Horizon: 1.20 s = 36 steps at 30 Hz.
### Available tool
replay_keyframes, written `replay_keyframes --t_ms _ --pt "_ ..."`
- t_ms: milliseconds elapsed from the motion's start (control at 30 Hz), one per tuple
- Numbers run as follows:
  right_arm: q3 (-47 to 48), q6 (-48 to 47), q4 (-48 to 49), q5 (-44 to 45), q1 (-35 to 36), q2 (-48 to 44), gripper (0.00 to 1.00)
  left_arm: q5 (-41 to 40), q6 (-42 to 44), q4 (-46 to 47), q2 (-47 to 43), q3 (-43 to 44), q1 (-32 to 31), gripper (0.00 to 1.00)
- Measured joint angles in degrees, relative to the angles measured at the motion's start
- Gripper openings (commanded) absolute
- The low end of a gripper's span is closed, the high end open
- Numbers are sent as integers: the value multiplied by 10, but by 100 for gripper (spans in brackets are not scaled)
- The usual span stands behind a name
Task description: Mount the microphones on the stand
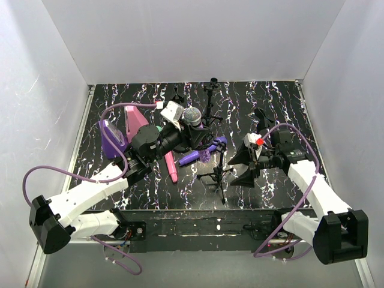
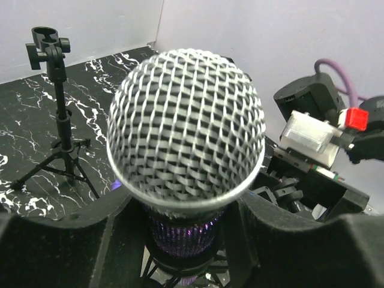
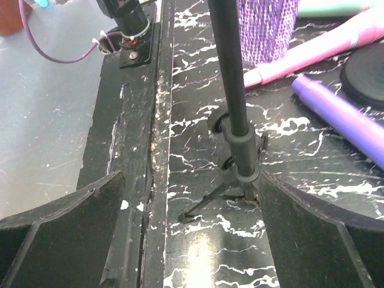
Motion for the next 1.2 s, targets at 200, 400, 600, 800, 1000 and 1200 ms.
replay_keyframes --t_ms 200,400,600,800,1000,1200 --pt "106 -115 -145 3 2 54 97 -11 -12 -54 -2 15 0 80" --pt "152 -165 -231 15 12 64 97 -28 -25 -101 -16 28 0 95" --pt "155 -70 -174 55 26 32 98 -36 -30 -153 -49 36 0 98" --pt "176 -7 -127 83 31 28 98 -36 -32 -182 -88 36 0 98" --pt "200 13 -110 95 31 44 98 -27 -32 -202 -121 36 0 98" --pt "202 70 -33 100 45 49 91 -27 -36 -229 -176 35 0 98"
